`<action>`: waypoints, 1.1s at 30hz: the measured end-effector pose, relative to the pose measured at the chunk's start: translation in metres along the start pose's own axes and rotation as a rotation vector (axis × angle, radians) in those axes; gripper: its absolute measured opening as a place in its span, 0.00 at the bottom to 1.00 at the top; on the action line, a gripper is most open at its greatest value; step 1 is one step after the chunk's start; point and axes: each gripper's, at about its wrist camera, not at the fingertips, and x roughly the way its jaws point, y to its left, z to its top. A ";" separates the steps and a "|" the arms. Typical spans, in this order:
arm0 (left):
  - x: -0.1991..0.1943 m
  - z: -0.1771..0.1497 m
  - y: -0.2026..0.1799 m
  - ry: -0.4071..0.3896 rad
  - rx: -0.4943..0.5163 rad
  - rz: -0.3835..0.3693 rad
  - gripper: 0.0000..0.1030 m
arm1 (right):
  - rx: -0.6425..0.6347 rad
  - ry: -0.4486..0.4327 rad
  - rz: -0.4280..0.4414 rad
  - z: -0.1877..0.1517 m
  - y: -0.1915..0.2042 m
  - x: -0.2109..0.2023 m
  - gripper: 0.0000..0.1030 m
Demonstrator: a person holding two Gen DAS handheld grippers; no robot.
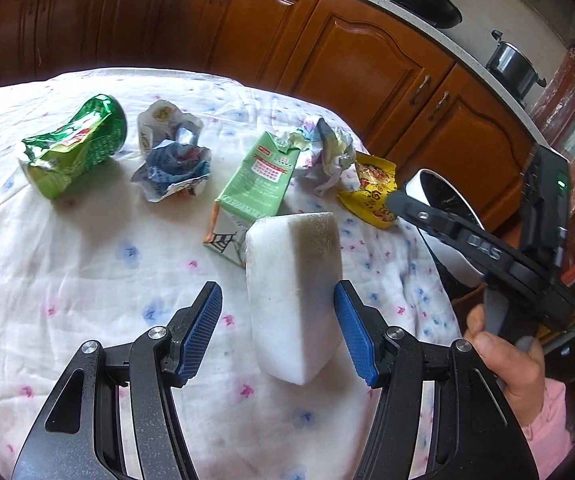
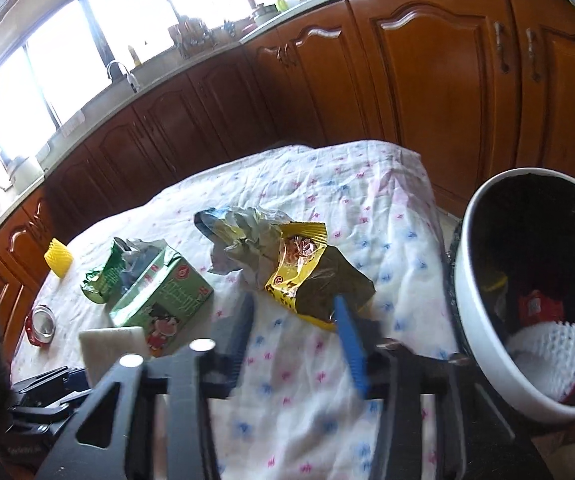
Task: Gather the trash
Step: 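Grasp the white sponge block with the left tool while the right tool grasps a yellow wrapper, then carry sponge and wrapper over the bin and open both tools to drop them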
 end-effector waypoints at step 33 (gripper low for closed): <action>0.010 0.013 -0.125 -0.008 0.212 -0.128 0.30 | 0.148 -0.153 -0.041 -0.029 -0.082 -0.136 0.01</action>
